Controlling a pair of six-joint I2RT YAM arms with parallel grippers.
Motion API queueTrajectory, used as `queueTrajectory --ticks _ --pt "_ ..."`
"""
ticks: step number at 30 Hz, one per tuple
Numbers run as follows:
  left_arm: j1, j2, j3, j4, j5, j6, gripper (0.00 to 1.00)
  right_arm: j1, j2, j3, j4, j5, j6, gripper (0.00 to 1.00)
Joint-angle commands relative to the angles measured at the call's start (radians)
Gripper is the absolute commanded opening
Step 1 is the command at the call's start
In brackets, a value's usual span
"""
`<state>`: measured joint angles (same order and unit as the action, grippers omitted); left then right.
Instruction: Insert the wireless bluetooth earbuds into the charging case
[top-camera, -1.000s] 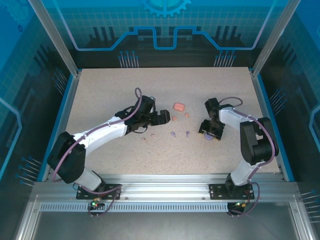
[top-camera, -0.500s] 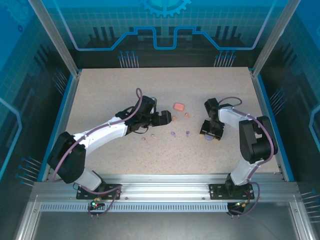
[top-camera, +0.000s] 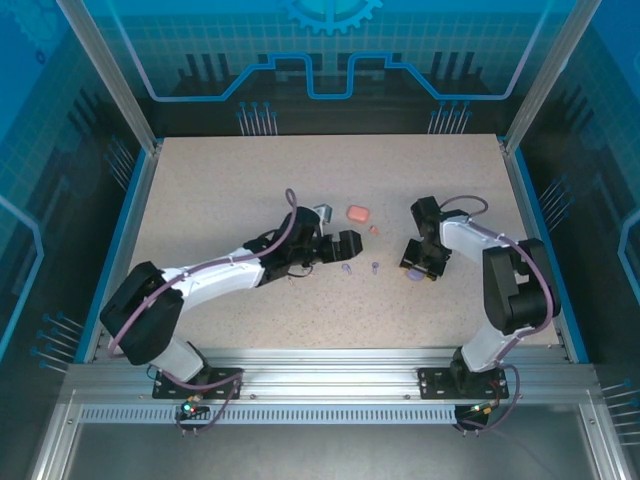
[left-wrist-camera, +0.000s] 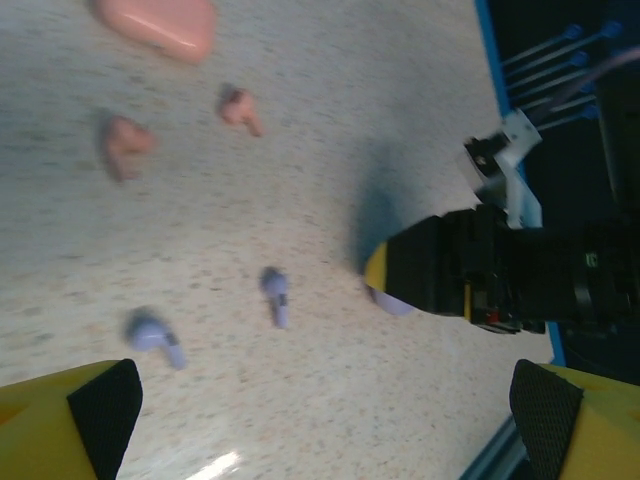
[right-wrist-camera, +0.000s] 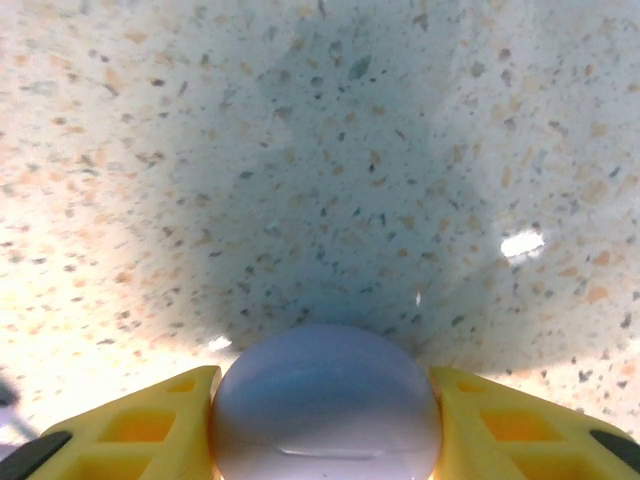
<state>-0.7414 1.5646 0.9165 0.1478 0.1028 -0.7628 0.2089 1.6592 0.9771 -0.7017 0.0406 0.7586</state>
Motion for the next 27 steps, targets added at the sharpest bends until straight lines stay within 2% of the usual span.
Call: queueTrajectory --ticks 1,8,13,16,27 --pt "-0.052 0.061 -0.03 0.218 0.007 -0.022 0.99 -0.003 -0.06 -0.008 0.029 -0.06 0.1 0.46" --pt "-0.128 0.24 -0.019 0.443 -0.029 -0.042 0.98 -0.028 -0.07 0.037 0.037 -0.112 0.22 0.46" --pt "-0.16 0.347 -0.003 0.614 -0.098 -0.099 0.94 -0.049 -0.082 0.067 0.049 -0.177 0.297 0.46" --pt "-0.174 0.393 0.032 0.639 -0.143 -0.113 0.91 -0.062 -0.081 0.089 0.048 -0.207 0.317 0.46" --pt "-0.184 0.53 0.172 0.706 -0.204 -0.17 0.7 -0.099 -0.08 0.094 0.064 -0.285 0.341 0.46"
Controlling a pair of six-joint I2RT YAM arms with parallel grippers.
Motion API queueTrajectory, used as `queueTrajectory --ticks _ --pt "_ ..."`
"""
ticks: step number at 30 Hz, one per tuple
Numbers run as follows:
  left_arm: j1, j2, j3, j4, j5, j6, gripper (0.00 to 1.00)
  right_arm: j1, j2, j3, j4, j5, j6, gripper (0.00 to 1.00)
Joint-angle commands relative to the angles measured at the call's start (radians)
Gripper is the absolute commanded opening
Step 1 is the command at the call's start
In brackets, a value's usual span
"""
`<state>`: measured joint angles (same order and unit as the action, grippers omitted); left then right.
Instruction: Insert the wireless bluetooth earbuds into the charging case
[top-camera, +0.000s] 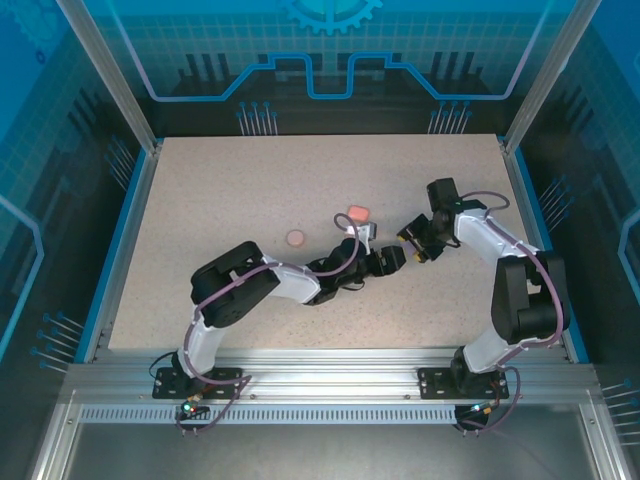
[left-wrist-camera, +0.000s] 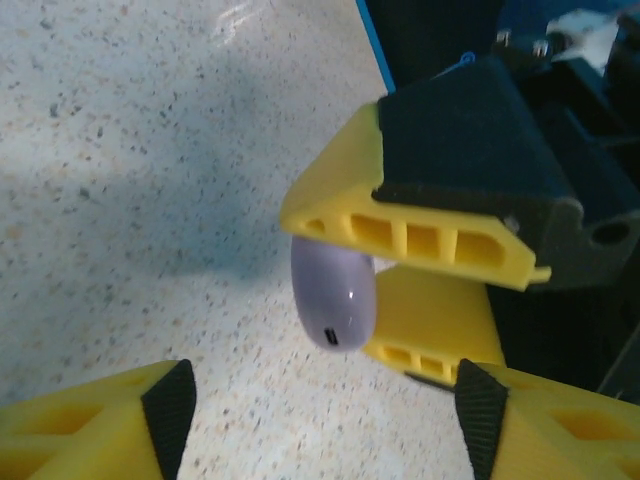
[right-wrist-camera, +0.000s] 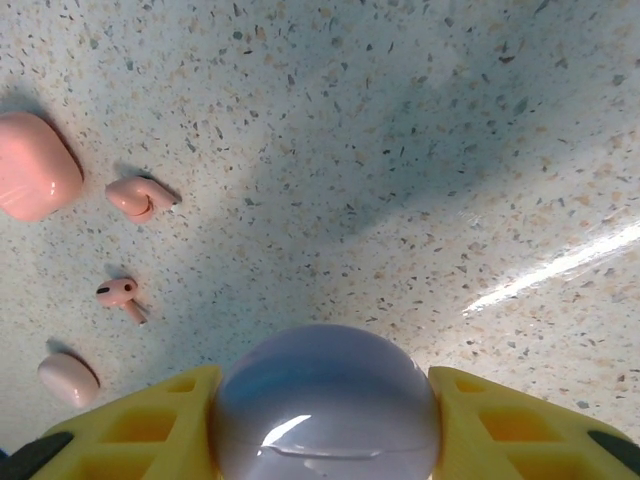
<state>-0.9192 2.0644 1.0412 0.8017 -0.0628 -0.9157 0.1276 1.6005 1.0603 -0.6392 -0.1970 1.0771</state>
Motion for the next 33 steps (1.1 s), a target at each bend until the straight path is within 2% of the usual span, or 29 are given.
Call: queueTrajectory --ticks 1,9,13,25,33 --pt "-0.007 0.04 0.063 0.05 -0.04 -0.014 0.68 -0.021 -0.022 0.011 0.001 -0.051 0.023 0.46" --pt "-0.006 0.104 0.144 0.045 -0.046 -0.016 0.54 -0.033 -0.03 0.007 0.001 -0.065 0.015 0.45" --pt "-0.006 0.122 0.168 0.044 -0.048 -0.015 0.51 -0.037 -0.035 -0.002 0.007 -0.076 0.017 0.45" --pt "-0.007 0.154 0.198 0.045 -0.049 -0.029 0.33 -0.048 -0.04 -0.009 0.01 -0.079 0.015 0.45" --pt "-0.007 0.164 0.212 0.04 -0.053 -0.023 0.32 -0.05 -0.047 -0.013 0.009 -0.076 0.012 0.45"
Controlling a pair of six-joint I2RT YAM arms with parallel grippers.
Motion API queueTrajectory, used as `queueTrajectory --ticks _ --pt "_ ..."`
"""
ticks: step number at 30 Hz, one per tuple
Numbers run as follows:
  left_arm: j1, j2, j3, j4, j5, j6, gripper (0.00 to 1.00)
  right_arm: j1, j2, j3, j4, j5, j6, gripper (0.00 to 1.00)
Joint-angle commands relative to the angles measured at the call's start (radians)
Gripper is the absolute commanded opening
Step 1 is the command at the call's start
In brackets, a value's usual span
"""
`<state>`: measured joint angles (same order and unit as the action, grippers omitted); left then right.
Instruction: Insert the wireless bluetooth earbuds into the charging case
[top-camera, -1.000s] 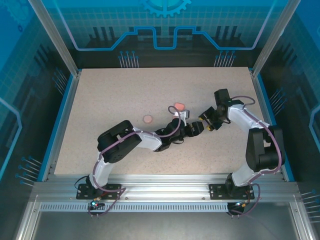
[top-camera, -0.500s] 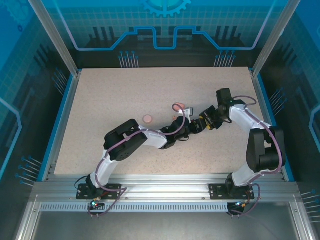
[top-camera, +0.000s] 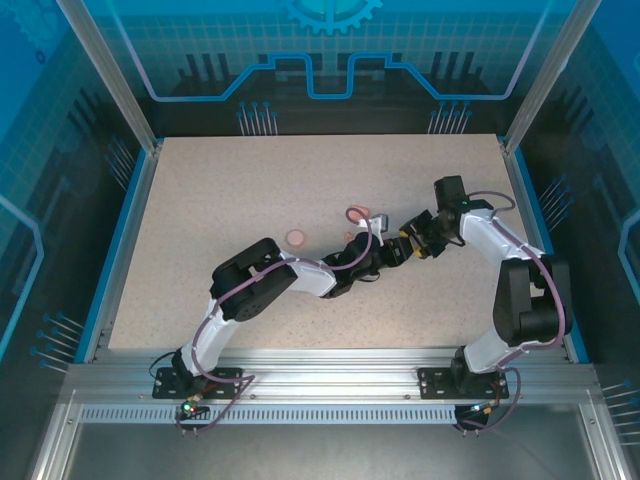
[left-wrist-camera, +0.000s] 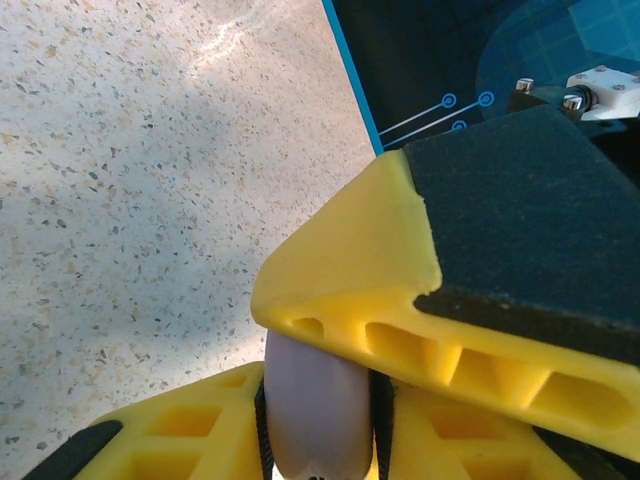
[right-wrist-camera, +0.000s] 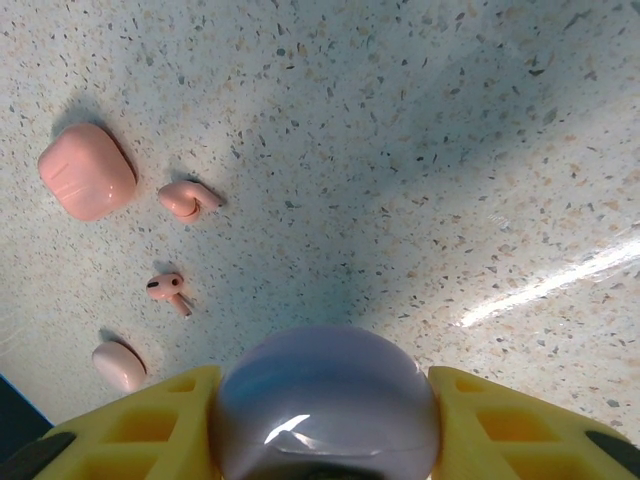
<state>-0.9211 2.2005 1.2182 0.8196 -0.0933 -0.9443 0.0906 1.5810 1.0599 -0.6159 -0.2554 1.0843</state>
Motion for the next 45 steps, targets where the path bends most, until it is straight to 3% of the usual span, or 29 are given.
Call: queueTrajectory --ticks 1,7,14,20,25,31,35,39,45 --pt "-0.004 0.029 0.038 0.023 -0.023 0.003 0.32 -0.013 -0.027 -0.014 -0.015 -0.019 0.005 0.45" --pt "-0.004 0.047 0.056 0.029 -0.024 -0.003 0.31 -0.014 -0.03 -0.014 -0.015 -0.021 0.003 0.44" --pt "-0.005 0.054 0.063 0.046 -0.012 -0.013 0.1 -0.017 -0.032 -0.011 -0.012 -0.029 0.005 0.46" --pt "-0.004 0.049 0.052 0.048 -0.007 -0.019 0.07 -0.023 -0.03 0.0 -0.008 -0.034 0.008 0.48" --pt "-0.004 0.04 0.033 0.049 -0.003 -0.021 0.04 -0.046 -0.034 0.012 -0.013 -0.042 0.003 0.68" --pt "0.002 -0.015 -0.041 0.053 0.03 -0.015 0.03 -0.157 -0.093 0.027 -0.004 -0.074 -0.022 0.79" --pt "0.038 -0.098 -0.138 0.054 0.131 0.007 0.03 -0.222 -0.157 0.018 -0.014 -0.078 -0.098 0.81" --pt "0.12 -0.217 -0.245 0.034 0.342 0.064 0.04 -0.236 -0.245 -0.076 0.064 -0.109 -0.185 0.83" --pt "0.218 -0.464 -0.345 -0.211 0.541 0.25 0.04 -0.176 -0.373 -0.287 0.329 -0.237 -0.308 0.84"
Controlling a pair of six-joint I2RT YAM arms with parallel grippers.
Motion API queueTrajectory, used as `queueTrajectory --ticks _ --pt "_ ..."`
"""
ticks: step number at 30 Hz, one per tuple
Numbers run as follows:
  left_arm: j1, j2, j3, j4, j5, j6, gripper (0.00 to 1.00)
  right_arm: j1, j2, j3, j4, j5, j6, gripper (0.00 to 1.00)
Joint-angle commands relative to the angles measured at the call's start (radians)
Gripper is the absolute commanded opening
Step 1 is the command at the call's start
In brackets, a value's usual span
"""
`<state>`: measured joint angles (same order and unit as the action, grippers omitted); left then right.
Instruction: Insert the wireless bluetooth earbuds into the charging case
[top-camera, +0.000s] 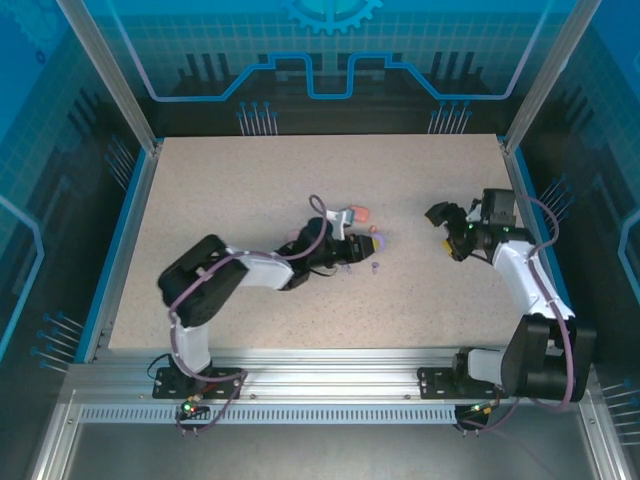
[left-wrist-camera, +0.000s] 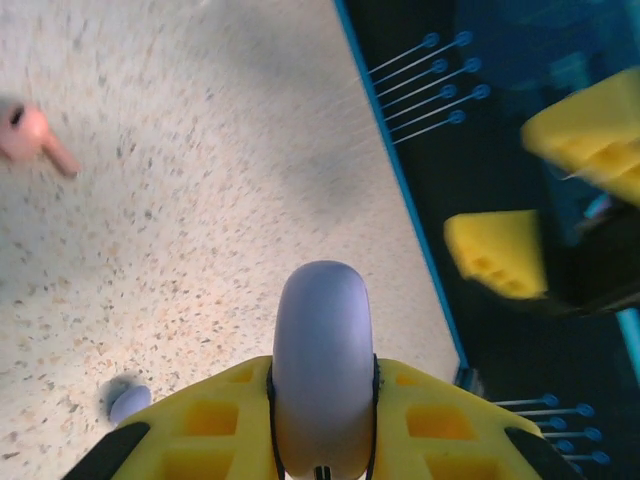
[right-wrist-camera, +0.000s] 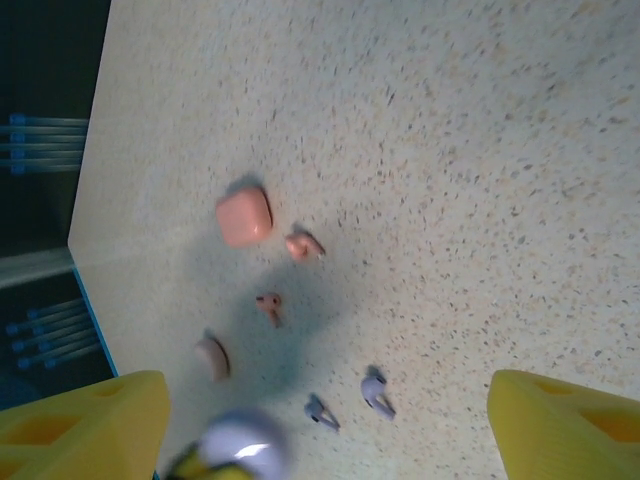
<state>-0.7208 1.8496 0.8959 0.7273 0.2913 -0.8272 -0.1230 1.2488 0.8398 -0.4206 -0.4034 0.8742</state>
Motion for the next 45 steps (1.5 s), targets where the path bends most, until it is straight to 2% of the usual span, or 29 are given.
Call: queueTrajectory --ticks 1,5,12,22,33,39,45 --pt "0.03 -0.155 -0.031 -0.168 0.173 0.166 0.04 0.059 -0.061 -0.094 0.178 -0.106 -0.12 0.84" --pt "0.08 -0.279 -0.065 -0.291 0.199 0.241 0.04 0.163 -0.11 -0.168 0.329 -0.158 -0.166 0.86" --pt "0.141 -0.394 -0.118 -0.373 0.209 0.281 0.04 0.369 -0.098 -0.175 0.424 -0.146 -0.238 0.86" --pt "0.157 -0.424 -0.134 -0.378 0.21 0.281 0.02 0.491 -0.017 -0.113 0.446 -0.137 -0.285 0.85" --pt "0.157 -0.443 -0.138 -0.364 0.221 0.271 0.0 0.527 0.109 -0.07 0.467 -0.084 -0.286 0.8" --pt "0.157 -0.471 -0.147 -0.369 0.231 0.271 0.0 0.45 0.159 -0.116 0.494 -0.054 -0.261 0.77" --pt "0.157 -0.483 -0.155 -0.365 0.227 0.267 0.0 0.413 0.151 -0.121 0.472 -0.105 -0.25 0.74"
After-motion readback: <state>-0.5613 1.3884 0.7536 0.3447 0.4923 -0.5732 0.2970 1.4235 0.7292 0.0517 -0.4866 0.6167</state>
